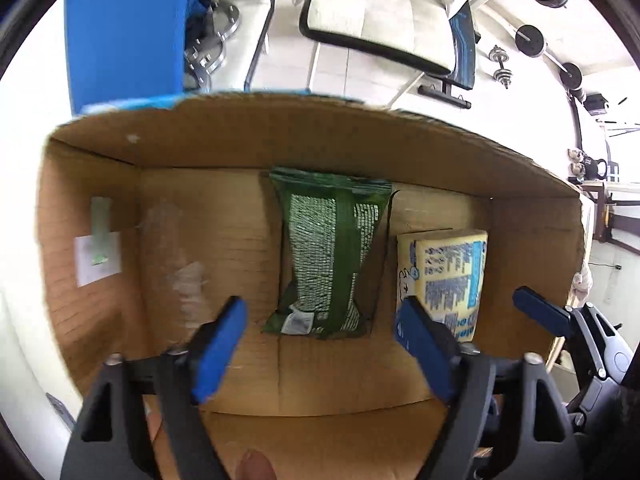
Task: Organize soft objects
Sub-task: 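Carry both items into the cardboard box and open both tools, then grasp the red floral packet with the right tool while the left grasps the orange bag, then carry both snack bags into the box and release them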
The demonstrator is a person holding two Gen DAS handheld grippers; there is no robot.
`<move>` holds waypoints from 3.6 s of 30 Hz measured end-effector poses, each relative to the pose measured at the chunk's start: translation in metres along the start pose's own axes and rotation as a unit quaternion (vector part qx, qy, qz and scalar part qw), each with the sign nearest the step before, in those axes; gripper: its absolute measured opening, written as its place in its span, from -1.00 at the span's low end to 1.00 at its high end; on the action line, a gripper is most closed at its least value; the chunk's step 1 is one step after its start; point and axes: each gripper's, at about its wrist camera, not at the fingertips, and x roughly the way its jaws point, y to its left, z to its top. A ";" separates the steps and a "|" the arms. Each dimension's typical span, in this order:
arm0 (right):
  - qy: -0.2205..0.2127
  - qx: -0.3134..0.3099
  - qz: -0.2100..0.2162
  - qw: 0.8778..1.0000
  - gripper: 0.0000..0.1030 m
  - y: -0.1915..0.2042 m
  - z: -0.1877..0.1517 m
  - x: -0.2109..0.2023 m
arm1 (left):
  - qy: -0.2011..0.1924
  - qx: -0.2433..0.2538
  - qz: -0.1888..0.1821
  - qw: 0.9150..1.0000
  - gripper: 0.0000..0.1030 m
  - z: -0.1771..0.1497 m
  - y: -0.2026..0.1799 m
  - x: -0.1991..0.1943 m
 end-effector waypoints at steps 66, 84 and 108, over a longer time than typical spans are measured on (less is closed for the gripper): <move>0.052 0.500 0.144 0.853 0.08 -0.305 -0.277 0.077 | -0.153 0.259 0.212 0.930 0.87 -0.136 -0.269 -0.016; 0.077 0.204 -0.034 0.975 0.08 -0.356 -0.140 0.037 | 0.033 0.033 0.086 0.995 0.87 0.051 -0.290 0.094; 0.056 0.213 -0.011 0.975 -0.08 -0.346 -0.169 0.011 | -0.018 0.115 0.112 0.987 0.21 -0.016 -0.312 0.085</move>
